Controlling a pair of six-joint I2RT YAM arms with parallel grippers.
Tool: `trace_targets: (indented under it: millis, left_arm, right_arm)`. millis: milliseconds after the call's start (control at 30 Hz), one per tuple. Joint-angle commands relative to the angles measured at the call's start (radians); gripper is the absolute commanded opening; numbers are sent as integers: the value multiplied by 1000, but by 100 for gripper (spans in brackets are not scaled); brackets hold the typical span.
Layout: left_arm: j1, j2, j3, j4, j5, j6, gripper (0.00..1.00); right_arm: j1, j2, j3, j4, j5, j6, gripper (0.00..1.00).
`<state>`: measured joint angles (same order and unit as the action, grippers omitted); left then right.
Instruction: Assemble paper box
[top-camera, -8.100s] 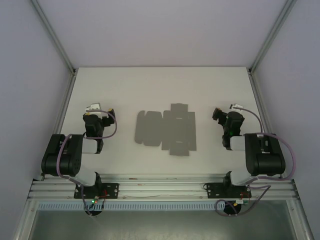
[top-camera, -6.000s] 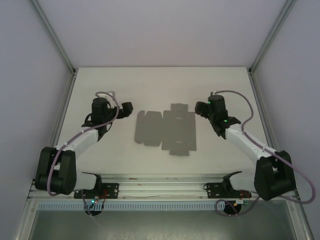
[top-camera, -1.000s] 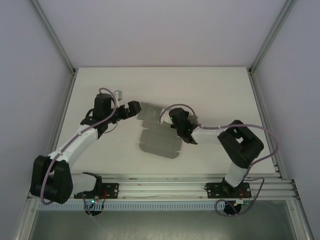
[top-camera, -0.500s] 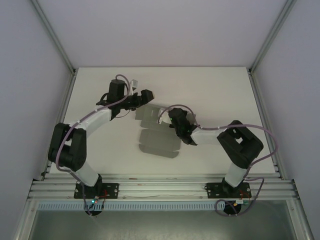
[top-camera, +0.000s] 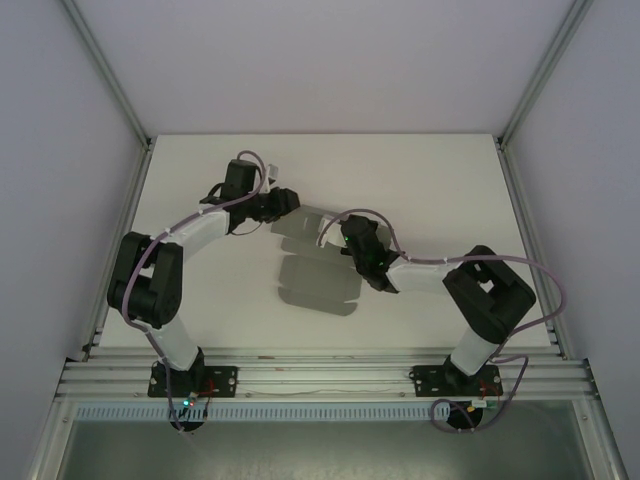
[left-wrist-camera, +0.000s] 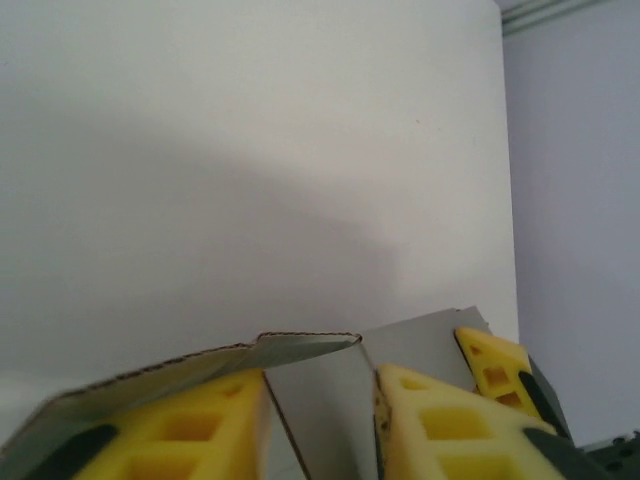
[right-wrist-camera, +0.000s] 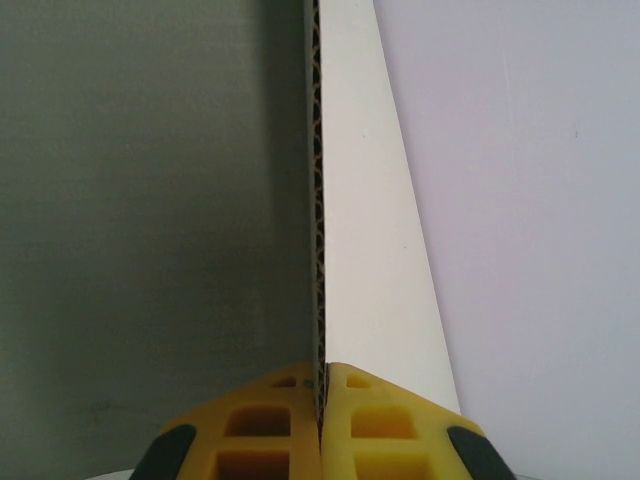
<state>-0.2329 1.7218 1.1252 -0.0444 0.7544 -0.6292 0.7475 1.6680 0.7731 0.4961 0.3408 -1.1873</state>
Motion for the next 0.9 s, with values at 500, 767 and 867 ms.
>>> trace_targets:
  millis: [500, 767, 867]
  left_arm:
    - [-91, -15, -51, 42, 15, -30, 51]
    - [-105, 17, -40, 135, 53, -82, 59]
    - [-112, 24, -51, 203, 77, -121, 64]
  right_arm:
    - [6, -47, -6, 52, -19, 61, 0]
    - [9, -69, -23, 40, -51, 84, 0]
    - [7, -75, -25, 31, -55, 94, 0]
